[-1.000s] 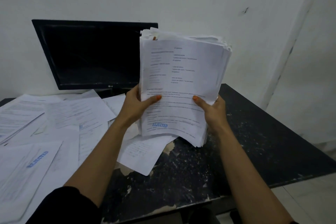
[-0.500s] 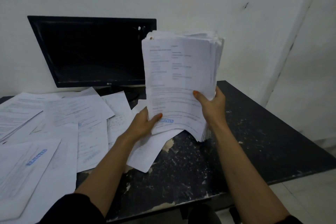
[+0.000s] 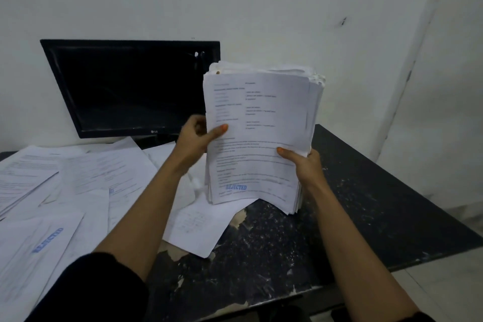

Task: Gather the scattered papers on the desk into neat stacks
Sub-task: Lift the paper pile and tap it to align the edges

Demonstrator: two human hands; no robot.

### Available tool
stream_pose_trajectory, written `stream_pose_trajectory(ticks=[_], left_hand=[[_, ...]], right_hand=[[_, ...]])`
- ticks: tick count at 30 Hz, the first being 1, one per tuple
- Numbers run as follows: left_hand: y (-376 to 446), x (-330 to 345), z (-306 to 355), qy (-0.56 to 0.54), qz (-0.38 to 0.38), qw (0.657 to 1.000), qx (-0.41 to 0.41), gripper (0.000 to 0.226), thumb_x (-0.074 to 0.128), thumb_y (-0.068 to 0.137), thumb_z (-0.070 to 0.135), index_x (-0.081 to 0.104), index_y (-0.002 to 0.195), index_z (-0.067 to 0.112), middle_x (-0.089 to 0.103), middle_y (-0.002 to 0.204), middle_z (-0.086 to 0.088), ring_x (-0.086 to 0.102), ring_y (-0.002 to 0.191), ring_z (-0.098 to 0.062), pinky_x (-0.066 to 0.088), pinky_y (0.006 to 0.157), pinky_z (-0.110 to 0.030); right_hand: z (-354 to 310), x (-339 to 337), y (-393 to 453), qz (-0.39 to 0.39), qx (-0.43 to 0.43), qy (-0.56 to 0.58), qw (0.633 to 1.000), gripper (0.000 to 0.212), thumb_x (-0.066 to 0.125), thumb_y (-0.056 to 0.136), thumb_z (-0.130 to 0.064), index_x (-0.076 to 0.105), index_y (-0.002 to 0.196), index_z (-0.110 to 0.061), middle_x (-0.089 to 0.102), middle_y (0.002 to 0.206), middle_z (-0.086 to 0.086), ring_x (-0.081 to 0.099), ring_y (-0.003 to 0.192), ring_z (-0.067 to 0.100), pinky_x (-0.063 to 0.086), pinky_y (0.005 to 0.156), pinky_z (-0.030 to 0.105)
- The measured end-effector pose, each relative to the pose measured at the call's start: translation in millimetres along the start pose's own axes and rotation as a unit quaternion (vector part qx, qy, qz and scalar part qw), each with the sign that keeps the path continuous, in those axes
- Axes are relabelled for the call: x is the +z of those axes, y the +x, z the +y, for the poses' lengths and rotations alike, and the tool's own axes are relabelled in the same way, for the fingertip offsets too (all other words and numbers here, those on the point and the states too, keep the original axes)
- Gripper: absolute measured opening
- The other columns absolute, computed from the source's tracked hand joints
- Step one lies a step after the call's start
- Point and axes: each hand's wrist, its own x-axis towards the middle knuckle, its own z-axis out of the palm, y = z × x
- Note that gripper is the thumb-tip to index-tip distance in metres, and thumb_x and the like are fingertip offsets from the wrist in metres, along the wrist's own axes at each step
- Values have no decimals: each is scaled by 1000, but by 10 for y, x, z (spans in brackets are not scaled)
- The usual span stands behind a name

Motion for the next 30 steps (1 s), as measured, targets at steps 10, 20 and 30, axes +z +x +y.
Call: stream_pose_trajectory(ticks=[10, 20, 30], left_hand=[[218, 202, 346, -58, -20, 998, 33, 27, 74, 84, 23, 67, 108, 13, 74, 99, 1, 73, 87, -15, 58, 69, -27], [177, 274, 410, -92, 7, 995, 39, 32, 76, 82, 26, 67, 110, 13, 73, 102, -1, 73, 88, -15, 60, 69, -28], [160, 269, 350, -133, 28, 991, -1, 28, 70, 84, 43, 68, 98, 19, 76, 95, 0, 74, 85, -17, 59, 67, -29]], right_hand=[[-242, -61, 13, -20, -65, -28, 997, 39, 74, 82, -9, 55, 115, -15, 65, 103, -6, 65, 90, 9, 55, 65, 18], [-672, 158, 195, -16, -170, -14, 985, 44, 70, 87, -20, 52, 127, -14, 64, 115, 8, 65, 99, 22, 59, 78, 36], [-148, -88, 29, -72, -96, -65, 991, 46, 75, 81, -12, 53, 121, -18, 64, 110, -7, 64, 97, 4, 56, 80, 21]])
